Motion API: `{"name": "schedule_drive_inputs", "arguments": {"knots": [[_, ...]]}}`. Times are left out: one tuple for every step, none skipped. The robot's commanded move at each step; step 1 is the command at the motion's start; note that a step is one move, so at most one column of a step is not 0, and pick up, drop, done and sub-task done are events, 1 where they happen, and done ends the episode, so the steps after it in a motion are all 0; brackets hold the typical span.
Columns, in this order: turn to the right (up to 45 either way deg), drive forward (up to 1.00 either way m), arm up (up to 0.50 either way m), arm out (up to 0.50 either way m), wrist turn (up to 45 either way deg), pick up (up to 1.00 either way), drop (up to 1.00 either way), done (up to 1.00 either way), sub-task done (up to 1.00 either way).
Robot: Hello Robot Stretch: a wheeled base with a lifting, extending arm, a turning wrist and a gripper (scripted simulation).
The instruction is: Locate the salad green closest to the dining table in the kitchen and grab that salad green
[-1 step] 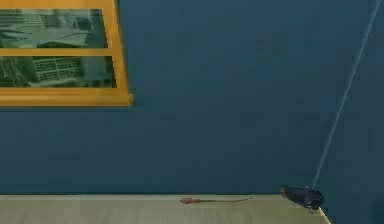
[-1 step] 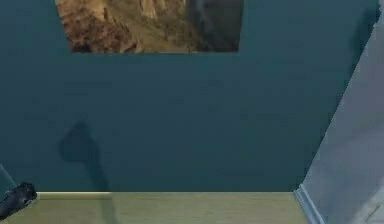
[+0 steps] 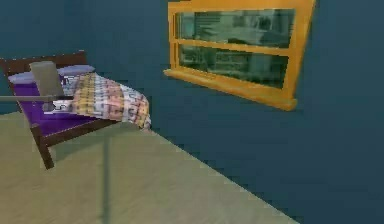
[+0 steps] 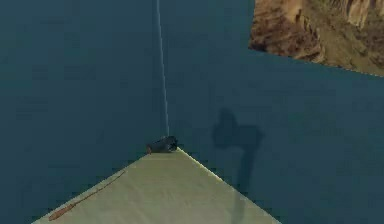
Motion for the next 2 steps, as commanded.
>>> {"name": "schedule_drive_inputs", "arguments": {"knots": [[-45.0,0.0,0.0,0.0,0.0,0.0,0.0,0.0,0.0],[-27.0,0.0,0.0,0.0,0.0,0.0,0.0,0.0,0.0]]}}
